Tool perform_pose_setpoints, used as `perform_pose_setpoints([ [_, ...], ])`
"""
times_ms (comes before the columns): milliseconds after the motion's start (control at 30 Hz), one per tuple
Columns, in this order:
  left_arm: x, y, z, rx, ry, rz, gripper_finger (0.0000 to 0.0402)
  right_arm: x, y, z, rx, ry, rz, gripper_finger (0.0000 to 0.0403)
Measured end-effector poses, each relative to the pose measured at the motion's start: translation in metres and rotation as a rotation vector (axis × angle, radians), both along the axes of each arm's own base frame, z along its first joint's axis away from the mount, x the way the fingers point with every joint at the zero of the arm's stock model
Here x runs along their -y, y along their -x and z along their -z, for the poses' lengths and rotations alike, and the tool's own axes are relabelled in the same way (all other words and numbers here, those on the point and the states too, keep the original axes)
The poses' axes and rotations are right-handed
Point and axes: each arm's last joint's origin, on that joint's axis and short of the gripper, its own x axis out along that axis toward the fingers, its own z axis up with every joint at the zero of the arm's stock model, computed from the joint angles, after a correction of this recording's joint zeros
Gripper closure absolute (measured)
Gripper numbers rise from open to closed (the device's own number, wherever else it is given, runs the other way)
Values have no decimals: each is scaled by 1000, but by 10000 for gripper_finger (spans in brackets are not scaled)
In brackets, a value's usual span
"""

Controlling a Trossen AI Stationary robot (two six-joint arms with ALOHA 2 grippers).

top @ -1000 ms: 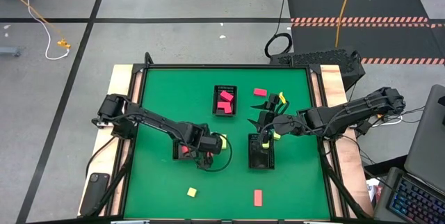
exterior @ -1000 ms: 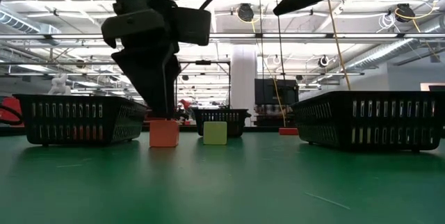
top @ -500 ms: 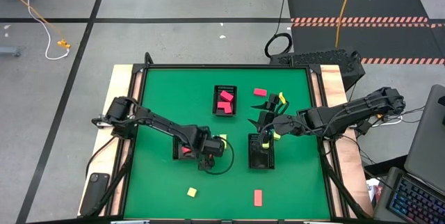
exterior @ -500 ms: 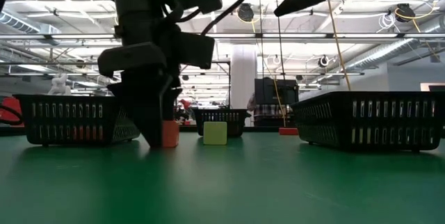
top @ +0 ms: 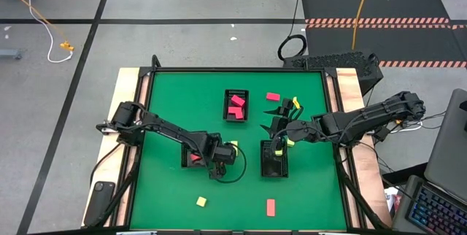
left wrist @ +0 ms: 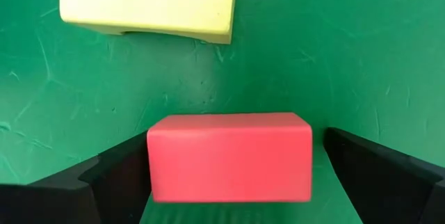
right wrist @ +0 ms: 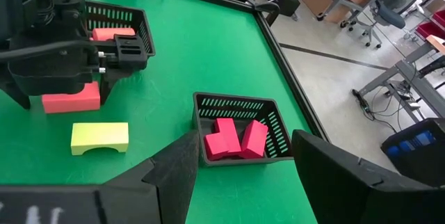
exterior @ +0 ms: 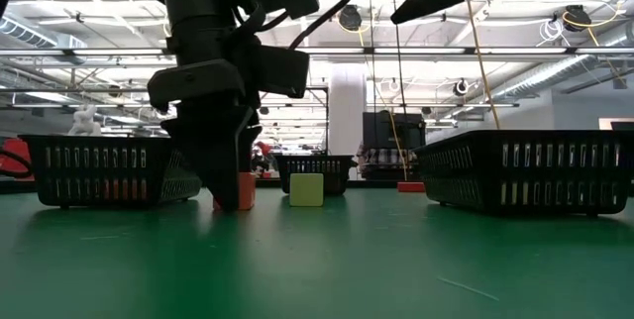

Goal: Sort & place blocks by color
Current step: Put the orange block into the bottom left black bin

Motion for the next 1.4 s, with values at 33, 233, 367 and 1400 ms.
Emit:
perform_pose_setpoints([
  [33, 0, 0, 0, 0, 1, -3, 2, 0, 0, 0, 0, 0, 0, 179],
  [233, -2, -1, 0, 3, 0, -32, 11, 0, 0, 0, 0, 0, 0, 179],
  [367, -5, -1, 0, 5, 3, -67, 57, 0, 0, 0, 0, 0, 0, 179],
  [1400, -12, 6, -88, -262, -220, -31, 119, 1, 4, 5, -52, -9, 15, 179],
])
